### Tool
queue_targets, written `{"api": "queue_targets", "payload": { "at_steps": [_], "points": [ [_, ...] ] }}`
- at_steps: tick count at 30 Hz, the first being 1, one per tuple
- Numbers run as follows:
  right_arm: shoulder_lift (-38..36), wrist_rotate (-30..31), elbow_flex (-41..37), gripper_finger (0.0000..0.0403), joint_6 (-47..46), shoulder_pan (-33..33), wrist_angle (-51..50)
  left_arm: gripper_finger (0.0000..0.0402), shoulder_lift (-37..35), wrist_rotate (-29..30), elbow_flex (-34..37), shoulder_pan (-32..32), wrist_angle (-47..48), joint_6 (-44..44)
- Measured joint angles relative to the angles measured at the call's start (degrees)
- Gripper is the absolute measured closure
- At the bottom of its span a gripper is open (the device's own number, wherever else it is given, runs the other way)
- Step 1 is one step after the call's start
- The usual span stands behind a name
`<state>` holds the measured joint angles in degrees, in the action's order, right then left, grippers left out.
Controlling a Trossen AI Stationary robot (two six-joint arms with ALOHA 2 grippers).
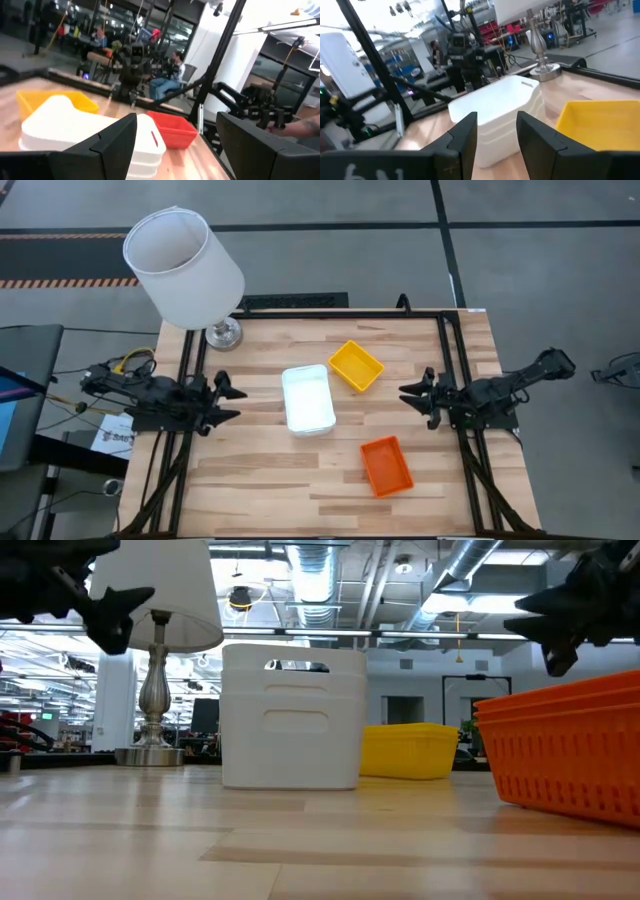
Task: Stack baskets by color
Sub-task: Return to Home Position
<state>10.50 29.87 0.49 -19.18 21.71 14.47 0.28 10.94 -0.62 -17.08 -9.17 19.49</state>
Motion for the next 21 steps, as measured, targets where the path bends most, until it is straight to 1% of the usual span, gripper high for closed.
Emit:
{"api": "queue_targets", "payload": {
  "at_steps": [3,8,11,17,21],
  "points": [
    [-0.06,0.0,-0.02,0.0247,0.61,-0.31,-2.71,0.0139,-0.14,-0.17,0.02,0.0,-0.93,-2.56],
    [-0.02,0.03,-0.02,0.0248,-2.5,-1.5,-8.29,0.0139,-0.07,1.87,0.04,-0.02,2.72,-3.44],
    [-0.04,0.04,-0.04,0.0246,-2.72,-2.03,-8.96,0.0139,-0.07,2.51,0.07,0.0,5.38,-2.82],
    [-0.02,0.08,-0.07,0.0244,-1.25,-3.24,-9.59,0.0139,0.08,0.69,0.11,0.0,5.6,-2.85],
    [-0.02,0.07,-0.09,0.0247,0.18,-3.96,-9.88,0.0139,0.08,0.57,0.15,0.0,5.58,-6.22]
  ]
}}
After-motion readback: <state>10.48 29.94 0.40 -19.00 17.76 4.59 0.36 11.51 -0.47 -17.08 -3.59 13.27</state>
